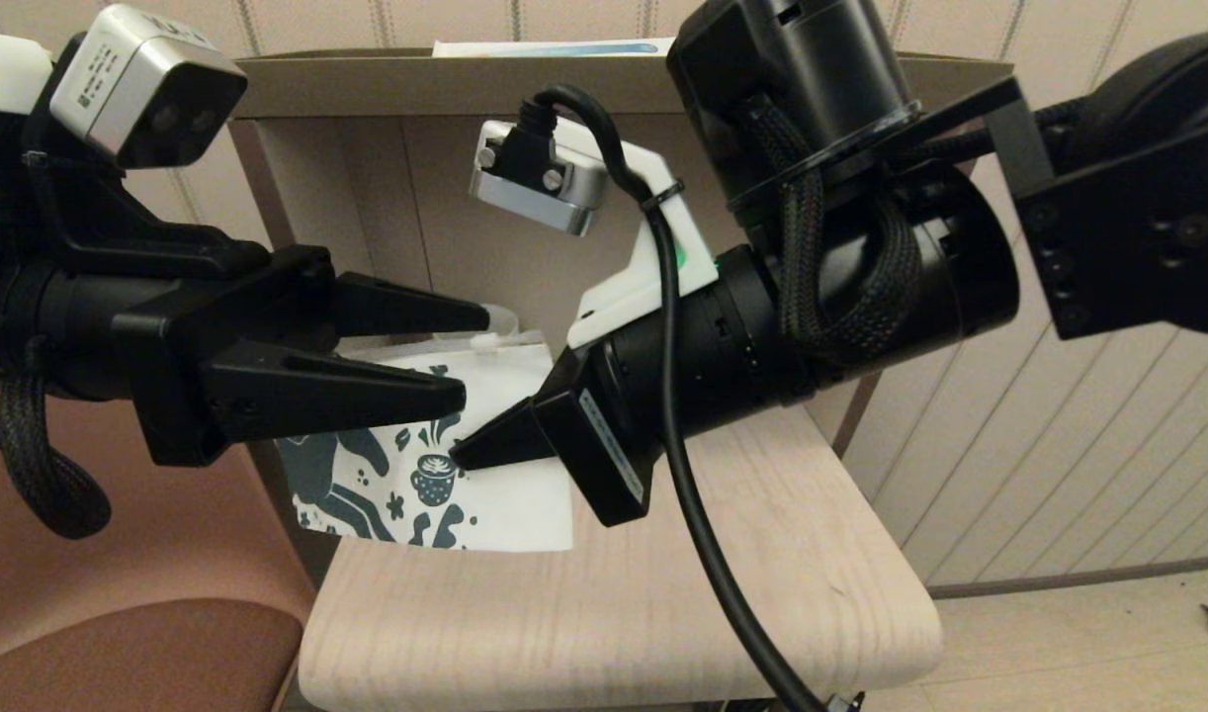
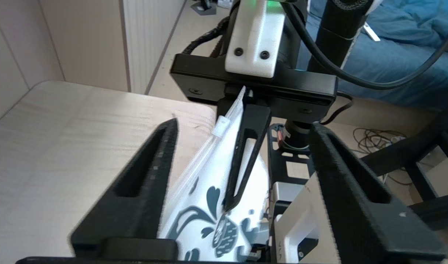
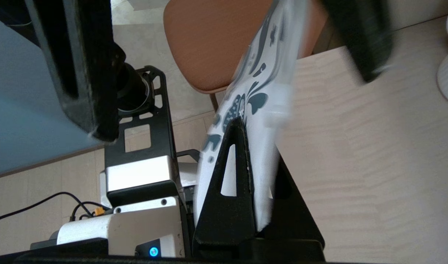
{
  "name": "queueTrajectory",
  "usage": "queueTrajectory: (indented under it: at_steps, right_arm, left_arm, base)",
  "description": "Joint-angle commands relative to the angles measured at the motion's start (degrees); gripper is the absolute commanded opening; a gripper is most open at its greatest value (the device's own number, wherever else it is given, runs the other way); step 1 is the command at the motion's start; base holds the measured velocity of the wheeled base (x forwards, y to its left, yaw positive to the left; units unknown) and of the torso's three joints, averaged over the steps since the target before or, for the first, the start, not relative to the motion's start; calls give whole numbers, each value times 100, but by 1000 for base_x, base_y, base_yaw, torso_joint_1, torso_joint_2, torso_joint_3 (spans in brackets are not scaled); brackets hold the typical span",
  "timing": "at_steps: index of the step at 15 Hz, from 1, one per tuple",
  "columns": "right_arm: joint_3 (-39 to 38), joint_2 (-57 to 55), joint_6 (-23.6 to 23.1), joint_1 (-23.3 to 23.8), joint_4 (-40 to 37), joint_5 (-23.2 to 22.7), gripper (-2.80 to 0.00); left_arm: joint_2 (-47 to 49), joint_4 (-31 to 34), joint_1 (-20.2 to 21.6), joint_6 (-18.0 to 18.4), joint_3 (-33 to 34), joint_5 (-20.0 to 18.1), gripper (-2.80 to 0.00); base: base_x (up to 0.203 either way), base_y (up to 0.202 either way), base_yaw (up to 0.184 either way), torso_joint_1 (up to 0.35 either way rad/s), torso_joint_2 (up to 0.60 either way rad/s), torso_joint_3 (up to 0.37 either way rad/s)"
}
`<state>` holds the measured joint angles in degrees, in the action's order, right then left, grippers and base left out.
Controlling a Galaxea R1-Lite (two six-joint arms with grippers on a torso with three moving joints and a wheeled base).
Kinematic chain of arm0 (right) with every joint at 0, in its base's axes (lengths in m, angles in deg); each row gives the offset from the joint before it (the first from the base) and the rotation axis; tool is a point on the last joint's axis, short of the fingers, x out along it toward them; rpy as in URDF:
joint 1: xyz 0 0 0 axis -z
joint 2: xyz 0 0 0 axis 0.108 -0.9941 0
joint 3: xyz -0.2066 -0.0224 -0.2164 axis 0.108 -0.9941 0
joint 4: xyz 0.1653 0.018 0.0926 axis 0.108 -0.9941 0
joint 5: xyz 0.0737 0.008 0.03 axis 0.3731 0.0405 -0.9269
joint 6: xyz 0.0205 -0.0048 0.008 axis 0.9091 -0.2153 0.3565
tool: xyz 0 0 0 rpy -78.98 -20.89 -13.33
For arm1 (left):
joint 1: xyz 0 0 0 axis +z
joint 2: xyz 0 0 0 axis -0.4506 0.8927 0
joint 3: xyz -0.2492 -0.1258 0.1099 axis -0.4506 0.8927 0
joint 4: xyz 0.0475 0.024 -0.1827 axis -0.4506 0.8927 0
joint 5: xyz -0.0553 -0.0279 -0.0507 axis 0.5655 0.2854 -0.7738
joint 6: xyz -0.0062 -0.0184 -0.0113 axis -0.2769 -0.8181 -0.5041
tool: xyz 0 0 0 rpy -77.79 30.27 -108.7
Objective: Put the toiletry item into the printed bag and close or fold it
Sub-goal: Close the strorage bag and place it on the desk
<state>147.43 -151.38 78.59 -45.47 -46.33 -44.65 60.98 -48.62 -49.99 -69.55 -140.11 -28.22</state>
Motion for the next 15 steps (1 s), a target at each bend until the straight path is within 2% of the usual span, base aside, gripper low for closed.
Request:
queueTrajectory:
  at_steps: [1, 15]
  right_arm:
    - [-42, 35, -5, -16, -19, -18, -280]
    - [38, -87, -5, -9, -10, -18, -280]
  left_arm:
    - [24, -4, 40, 3, -22, -34, 0]
    - [50, 23, 53, -6, 20, -78, 0]
  base:
    - [0, 0, 0, 0, 0, 0]
    - [0, 0, 0, 0, 0, 0]
